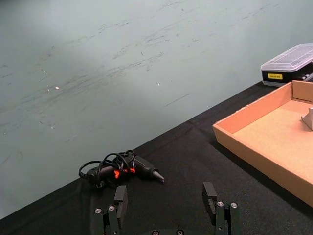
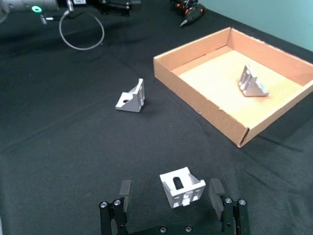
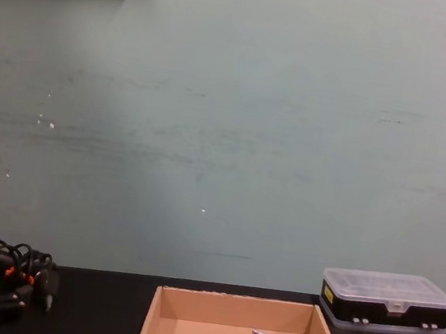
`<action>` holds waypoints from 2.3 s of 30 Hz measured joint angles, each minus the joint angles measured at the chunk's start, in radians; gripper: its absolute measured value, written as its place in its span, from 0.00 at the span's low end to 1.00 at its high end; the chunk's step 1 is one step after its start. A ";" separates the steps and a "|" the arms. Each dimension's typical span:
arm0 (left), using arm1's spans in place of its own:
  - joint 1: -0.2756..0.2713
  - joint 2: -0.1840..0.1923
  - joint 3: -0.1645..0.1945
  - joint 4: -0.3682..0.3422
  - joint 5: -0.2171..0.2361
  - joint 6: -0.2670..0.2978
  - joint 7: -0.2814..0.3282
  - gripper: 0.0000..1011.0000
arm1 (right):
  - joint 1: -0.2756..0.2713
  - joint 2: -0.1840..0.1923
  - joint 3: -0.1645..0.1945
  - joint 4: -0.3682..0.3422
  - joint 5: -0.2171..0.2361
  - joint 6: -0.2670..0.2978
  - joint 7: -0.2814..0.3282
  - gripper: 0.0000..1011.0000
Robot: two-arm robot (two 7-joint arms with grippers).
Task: Use one hand to pick up the angle iron from the table and place it into the box.
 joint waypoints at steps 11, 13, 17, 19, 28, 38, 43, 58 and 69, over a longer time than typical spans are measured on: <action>0.000 0.000 0.000 0.000 0.000 0.000 0.000 1.00 | 0.052 -0.028 -0.046 0.071 -0.010 -0.008 0.023 0.99; 0.000 0.000 0.000 0.000 0.000 0.000 0.000 1.00 | 0.053 -0.029 -0.048 0.074 -0.010 -0.009 0.023 0.99; 0.000 0.000 0.000 0.000 0.000 0.000 0.000 1.00 | 0.060 -0.033 -0.057 0.083 -0.014 -0.008 0.023 0.99; 0.000 0.000 0.000 0.000 0.000 0.000 0.000 1.00 | 0.060 -0.033 -0.057 0.083 -0.014 -0.007 0.022 0.99; 0.000 0.000 0.000 0.000 0.000 0.000 0.000 1.00 | 0.059 -0.033 -0.055 0.083 -0.014 -0.008 0.022 0.92; 0.000 0.000 0.000 0.000 0.000 0.000 0.000 1.00 | 0.059 -0.033 -0.054 0.082 -0.013 -0.008 0.022 0.66; 0.000 0.000 0.000 0.000 0.000 0.000 0.000 1.00 | 0.058 -0.033 -0.054 0.081 -0.013 -0.008 0.022 0.50; 0.000 0.000 0.000 0.000 0.000 0.000 0.000 1.00 | 0.058 -0.033 -0.053 0.081 -0.012 -0.008 0.022 0.46; 0.000 0.000 0.000 0.000 0.000 0.000 0.000 1.00 | 0.077 -0.037 -0.050 0.042 0.000 -0.030 0.029 0.46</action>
